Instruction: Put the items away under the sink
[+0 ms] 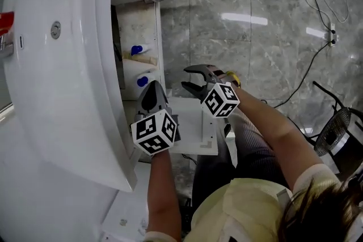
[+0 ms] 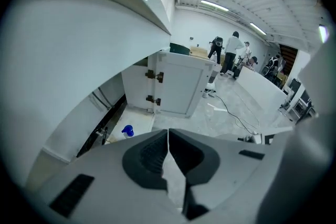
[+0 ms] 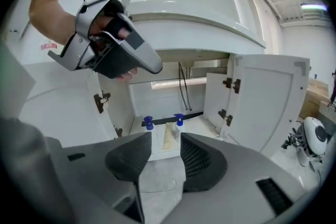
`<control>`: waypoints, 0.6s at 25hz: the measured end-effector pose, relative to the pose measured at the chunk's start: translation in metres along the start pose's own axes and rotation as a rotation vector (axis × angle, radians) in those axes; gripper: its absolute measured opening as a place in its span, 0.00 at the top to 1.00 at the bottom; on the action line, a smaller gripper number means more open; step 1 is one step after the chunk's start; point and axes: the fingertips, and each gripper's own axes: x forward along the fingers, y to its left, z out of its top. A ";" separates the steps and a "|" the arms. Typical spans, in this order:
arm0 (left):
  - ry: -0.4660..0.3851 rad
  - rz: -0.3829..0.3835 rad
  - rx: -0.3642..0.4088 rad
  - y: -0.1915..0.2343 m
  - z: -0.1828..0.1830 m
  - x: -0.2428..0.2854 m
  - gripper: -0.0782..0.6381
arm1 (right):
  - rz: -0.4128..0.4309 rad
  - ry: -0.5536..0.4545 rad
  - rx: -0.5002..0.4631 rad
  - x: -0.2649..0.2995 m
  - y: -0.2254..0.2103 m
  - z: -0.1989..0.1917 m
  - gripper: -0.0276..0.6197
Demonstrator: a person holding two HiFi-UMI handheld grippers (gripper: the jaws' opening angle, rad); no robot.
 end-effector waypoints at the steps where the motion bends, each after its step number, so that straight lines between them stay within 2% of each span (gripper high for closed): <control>1: -0.007 0.003 0.001 -0.002 0.005 -0.006 0.83 | -0.007 0.000 0.006 -0.009 -0.002 0.005 0.68; 6: -0.049 0.021 0.003 -0.015 0.028 -0.033 0.83 | -0.037 -0.004 0.042 -0.050 -0.009 0.034 0.77; 15: -0.110 0.021 -0.019 -0.040 0.051 -0.090 0.84 | -0.086 0.003 0.126 -0.122 -0.019 0.078 0.83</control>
